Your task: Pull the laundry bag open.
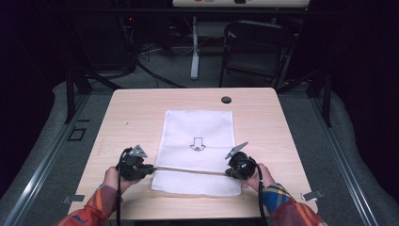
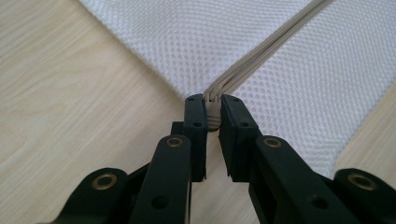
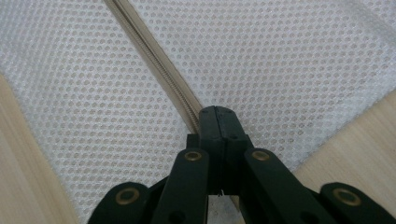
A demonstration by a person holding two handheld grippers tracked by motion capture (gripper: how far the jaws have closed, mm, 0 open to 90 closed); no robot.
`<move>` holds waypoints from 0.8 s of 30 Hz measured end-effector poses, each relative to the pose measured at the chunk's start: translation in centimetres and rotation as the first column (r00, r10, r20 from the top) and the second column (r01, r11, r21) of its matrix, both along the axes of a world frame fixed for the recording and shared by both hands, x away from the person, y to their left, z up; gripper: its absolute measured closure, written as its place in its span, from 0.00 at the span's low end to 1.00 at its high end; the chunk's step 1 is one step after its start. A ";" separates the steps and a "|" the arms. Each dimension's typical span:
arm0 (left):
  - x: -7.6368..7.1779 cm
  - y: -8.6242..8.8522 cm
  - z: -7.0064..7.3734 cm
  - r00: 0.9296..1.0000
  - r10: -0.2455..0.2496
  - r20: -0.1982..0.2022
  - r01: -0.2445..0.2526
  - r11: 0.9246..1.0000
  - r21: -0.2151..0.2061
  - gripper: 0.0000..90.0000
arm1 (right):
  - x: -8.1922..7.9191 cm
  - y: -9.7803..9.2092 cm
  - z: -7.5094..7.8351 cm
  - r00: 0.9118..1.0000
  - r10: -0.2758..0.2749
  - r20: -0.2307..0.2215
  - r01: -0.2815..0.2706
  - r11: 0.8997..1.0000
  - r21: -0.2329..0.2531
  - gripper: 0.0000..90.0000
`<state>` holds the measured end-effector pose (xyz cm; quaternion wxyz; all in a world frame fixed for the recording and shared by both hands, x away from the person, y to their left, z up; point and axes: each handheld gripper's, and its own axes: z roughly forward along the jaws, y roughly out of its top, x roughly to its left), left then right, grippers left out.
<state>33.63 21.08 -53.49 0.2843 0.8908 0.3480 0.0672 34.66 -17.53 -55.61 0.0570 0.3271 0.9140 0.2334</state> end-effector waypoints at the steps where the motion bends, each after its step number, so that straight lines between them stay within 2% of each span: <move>1: -0.1 0.0 0.0 1.000 0.007 0.002 -0.007 1.000 -0.008 0.90 | 0.0 0.0 0.0 1.000 -0.002 0.000 0.002 1.000 0.004 1.00; 3: -0.2 0.0 0.0 1.000 0.008 0.007 -0.008 1.000 0.002 0.90 | 0.0 0.0 0.0 1.000 0.000 0.000 0.000 1.000 0.002 1.00; 7: -0.2 0.2 0.0 1.000 0.016 0.000 -0.016 1.000 -0.001 0.90 | 0.0 0.0 0.0 1.000 -0.001 -0.001 0.001 1.000 0.003 1.00; 13: -0.2 0.2 -0.2 1.000 0.017 -0.017 -0.017 1.000 0.019 0.90 | 0.0 0.0 0.0 1.000 0.003 -0.005 -0.003 1.000 0.004 1.00; 16: 0.0 0.3 -0.2 0.999 0.015 -0.032 -0.014 1.000 0.012 0.90 | 0.1 0.0 0.0 1.000 0.006 -0.005 -0.006 1.000 -0.002 1.00; 20: 0.1 0.1 -0.2 0.999 0.022 -0.028 -0.022 1.000 0.010 0.90 | 0.0 0.0 0.0 1.000 0.002 -0.004 -0.002 1.000 0.005 1.00; 24: 0.3 -0.1 -0.5 0.999 0.020 -0.049 -0.019 1.000 0.023 0.90 | 0.0 0.1 0.0 1.000 0.002 0.001 -0.002 1.000 0.008 1.00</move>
